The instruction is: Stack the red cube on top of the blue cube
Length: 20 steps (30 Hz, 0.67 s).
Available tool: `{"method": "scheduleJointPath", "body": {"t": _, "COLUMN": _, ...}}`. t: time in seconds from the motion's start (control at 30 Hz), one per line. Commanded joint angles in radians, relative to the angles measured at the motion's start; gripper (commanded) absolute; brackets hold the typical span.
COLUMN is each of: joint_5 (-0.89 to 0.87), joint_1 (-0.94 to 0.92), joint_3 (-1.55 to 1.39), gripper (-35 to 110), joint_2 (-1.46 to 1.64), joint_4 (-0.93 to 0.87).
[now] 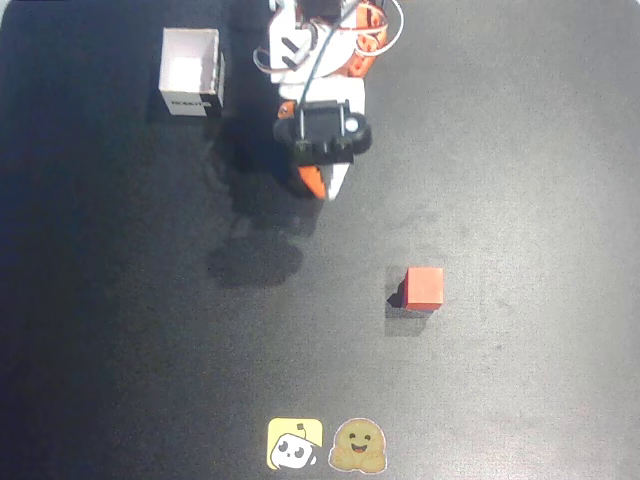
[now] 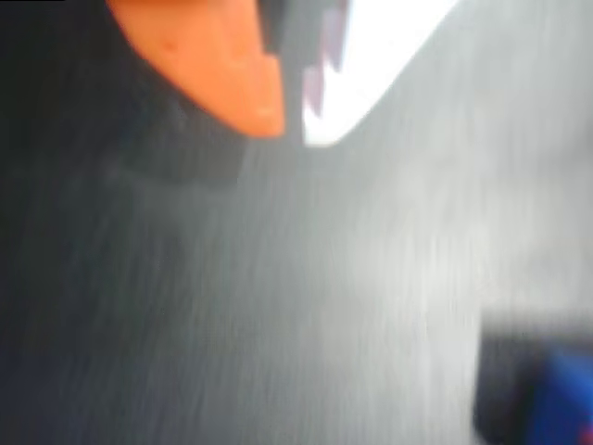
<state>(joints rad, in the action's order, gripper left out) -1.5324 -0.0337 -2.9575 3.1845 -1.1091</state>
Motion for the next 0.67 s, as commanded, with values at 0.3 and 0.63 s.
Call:
{"method": "scheduleJointPath", "body": {"t": 0.3, "joint_5": 0.118, "joint_1": -0.035, "joint_3": 0.003, "gripper": 0, "joint_2": 0.011, "joint_4": -0.216}}
{"method": "scheduleJointPath", "body": {"t": 0.63, "joint_5": 0.117, "joint_1": -0.034, "joint_3": 0.003, "gripper": 0, "joint_2": 0.011, "joint_4": -0.218}}
